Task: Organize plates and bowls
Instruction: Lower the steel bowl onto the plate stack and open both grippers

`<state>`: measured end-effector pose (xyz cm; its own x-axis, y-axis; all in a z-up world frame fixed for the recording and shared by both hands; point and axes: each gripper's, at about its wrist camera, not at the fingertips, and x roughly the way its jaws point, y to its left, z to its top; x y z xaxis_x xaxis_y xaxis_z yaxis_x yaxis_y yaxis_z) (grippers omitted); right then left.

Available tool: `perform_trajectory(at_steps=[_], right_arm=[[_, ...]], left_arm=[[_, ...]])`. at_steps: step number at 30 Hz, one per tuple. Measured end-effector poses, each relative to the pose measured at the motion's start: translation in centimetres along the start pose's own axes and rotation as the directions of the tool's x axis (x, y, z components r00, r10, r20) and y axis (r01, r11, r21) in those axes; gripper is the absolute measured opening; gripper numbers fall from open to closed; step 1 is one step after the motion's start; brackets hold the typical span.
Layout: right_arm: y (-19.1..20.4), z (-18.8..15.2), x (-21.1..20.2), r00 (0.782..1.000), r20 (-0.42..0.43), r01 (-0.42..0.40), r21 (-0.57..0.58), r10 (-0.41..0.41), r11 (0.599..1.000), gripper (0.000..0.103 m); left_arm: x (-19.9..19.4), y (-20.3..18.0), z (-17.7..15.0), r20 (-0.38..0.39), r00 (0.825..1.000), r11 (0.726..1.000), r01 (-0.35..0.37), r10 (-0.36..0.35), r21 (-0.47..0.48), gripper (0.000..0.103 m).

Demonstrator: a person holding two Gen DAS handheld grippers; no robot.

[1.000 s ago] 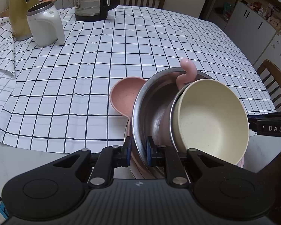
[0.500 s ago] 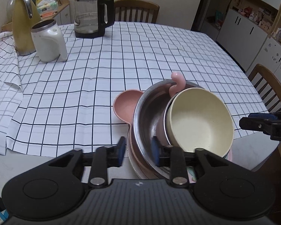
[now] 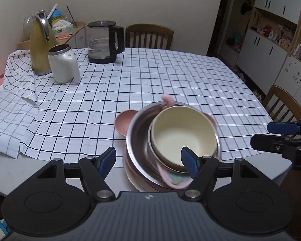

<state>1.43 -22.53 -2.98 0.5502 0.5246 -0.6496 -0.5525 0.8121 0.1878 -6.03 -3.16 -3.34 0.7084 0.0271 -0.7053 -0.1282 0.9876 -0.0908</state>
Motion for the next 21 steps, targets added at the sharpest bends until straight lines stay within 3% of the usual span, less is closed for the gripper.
perform_trajectory(at_steps=[5,10,12,13,21], right_arm=[[0.6,-0.8,-2.7,0.998,0.064,-0.017,-0.036,0.019,0.999,0.093],[0.3,-1.6,-4.8,0.994,0.102,-0.033,-0.027,0.035,0.999,0.099],[0.2,-1.9,-5.5,0.992,0.125,-0.022,-0.030,0.026,0.999,0.101],[0.2,-2.2,-5.8,0.990,0.137,-0.016,-0.031,0.020,0.999,0.103],[0.0,-3.5,-7.1,0.990,0.139,-0.015,-0.004,0.015,1.000,0.103]], left_arm=[[-2.4,-2.1,-0.8,0.040,0.999,1.000,0.008,-0.009,0.004,0.079],[-4.2,-3.7,-1.5,0.072,0.997,1.000,0.010,-0.009,-0.017,0.082],[-4.8,-4.2,-1.7,0.081,0.997,0.999,-0.006,0.008,-0.032,0.092],[-5.1,-4.3,-1.9,0.092,0.996,0.999,-0.012,0.016,-0.036,0.103],[-6.8,-5.4,-2.6,0.110,0.994,0.998,-0.017,0.024,-0.062,0.103]])
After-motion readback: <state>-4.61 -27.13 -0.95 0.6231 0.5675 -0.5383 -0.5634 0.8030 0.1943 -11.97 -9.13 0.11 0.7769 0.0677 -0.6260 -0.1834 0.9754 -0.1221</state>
